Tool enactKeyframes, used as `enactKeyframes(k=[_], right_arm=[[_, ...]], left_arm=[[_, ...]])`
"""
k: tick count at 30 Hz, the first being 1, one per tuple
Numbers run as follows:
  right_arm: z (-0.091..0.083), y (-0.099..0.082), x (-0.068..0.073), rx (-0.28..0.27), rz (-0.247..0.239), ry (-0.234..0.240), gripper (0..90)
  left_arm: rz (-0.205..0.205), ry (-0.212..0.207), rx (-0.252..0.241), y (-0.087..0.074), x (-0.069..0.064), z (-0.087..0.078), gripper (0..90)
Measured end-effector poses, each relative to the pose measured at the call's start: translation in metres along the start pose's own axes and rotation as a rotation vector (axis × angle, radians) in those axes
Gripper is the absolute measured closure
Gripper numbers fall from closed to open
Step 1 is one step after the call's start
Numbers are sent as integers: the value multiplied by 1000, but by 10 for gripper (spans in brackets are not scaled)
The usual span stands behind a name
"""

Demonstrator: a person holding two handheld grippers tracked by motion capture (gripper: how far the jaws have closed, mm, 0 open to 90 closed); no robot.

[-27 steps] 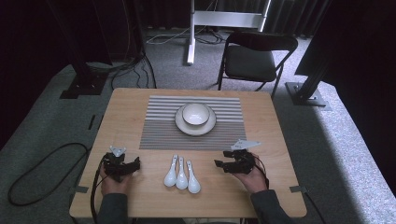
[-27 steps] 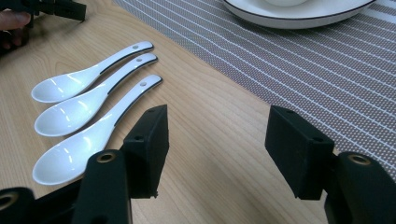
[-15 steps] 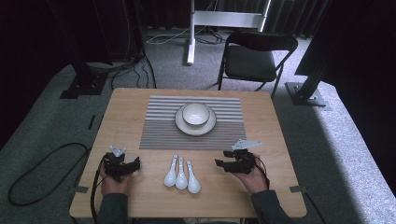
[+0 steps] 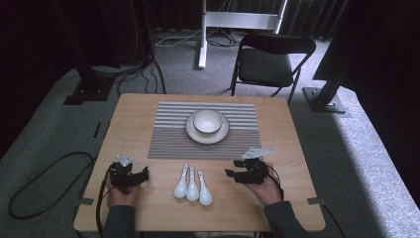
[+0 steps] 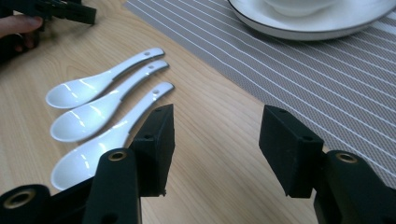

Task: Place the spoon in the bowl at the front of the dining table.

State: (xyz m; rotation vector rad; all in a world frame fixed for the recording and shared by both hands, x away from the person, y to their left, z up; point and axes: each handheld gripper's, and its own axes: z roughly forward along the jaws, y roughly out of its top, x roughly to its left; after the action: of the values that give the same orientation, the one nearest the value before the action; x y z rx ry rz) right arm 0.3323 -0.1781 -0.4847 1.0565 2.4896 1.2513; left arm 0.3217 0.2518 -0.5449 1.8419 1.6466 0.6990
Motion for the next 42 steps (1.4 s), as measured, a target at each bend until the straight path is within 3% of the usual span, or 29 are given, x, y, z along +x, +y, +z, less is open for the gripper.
enactKeyframes(k=[14, 42], right_arm=[[13, 18, 18, 24, -49, 22, 462], [34, 26, 36, 50, -78, 32, 458]], left_arm=[[0, 0, -1, 0, 0, 0, 161], [0, 0, -1, 0, 0, 0, 161]])
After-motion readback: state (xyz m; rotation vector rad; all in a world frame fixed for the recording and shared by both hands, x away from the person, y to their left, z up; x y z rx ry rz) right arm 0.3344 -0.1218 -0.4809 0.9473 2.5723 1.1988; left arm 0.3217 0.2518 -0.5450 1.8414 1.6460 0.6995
